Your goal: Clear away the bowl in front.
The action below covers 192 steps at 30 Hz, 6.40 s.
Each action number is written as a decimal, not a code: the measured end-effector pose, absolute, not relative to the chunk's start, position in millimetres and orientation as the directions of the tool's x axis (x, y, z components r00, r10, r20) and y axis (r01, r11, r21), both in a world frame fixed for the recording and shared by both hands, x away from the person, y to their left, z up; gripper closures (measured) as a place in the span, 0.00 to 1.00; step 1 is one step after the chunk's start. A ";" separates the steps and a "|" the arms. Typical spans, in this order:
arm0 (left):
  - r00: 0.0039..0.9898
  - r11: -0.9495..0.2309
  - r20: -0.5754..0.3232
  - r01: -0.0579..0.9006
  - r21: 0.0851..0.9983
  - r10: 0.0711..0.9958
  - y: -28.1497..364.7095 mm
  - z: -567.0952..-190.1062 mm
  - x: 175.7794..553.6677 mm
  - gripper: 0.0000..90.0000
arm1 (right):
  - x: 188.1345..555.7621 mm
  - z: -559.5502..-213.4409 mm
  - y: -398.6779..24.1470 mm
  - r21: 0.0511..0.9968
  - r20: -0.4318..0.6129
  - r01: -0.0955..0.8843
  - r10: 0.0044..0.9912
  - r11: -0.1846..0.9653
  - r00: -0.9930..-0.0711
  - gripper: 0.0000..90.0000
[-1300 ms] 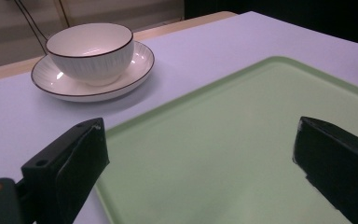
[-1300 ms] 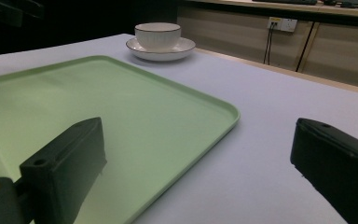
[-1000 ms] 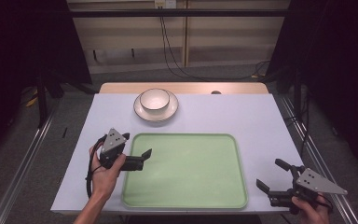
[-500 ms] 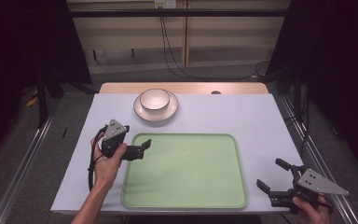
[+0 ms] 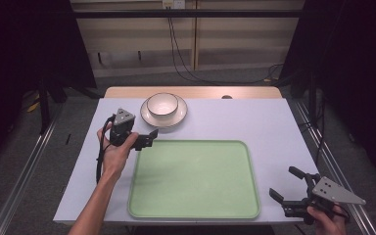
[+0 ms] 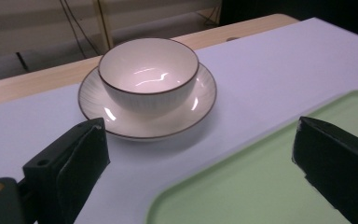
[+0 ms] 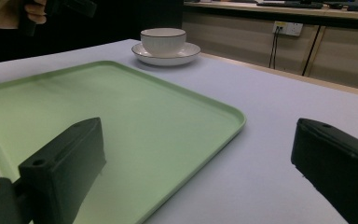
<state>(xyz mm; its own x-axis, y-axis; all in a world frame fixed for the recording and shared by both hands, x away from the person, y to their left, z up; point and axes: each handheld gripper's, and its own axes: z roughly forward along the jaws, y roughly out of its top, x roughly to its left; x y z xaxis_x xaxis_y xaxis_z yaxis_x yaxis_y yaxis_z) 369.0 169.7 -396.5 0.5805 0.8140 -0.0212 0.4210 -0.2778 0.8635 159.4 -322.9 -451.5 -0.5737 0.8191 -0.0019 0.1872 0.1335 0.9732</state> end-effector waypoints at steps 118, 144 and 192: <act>0.347 -0.176 -0.224 0.817 0.549 0.911 145.2 -449.8 549.6 0.84 | 156.6 -454.3 -324.5 0.970 0.005 0.198 0.797 0.143 -0.604 0.03; 0.289 -0.071 -0.324 0.835 0.545 0.901 147.4 -446.6 546.9 0.92 | 156.7 -455.2 -325.2 0.969 0.011 0.203 0.800 0.139 -0.600 0.03; 0.365 -0.101 -0.314 0.777 0.621 0.876 151.9 -383.5 516.7 0.92 | 157.3 -454.6 -323.5 0.970 0.008 0.197 0.798 0.139 -0.603 0.03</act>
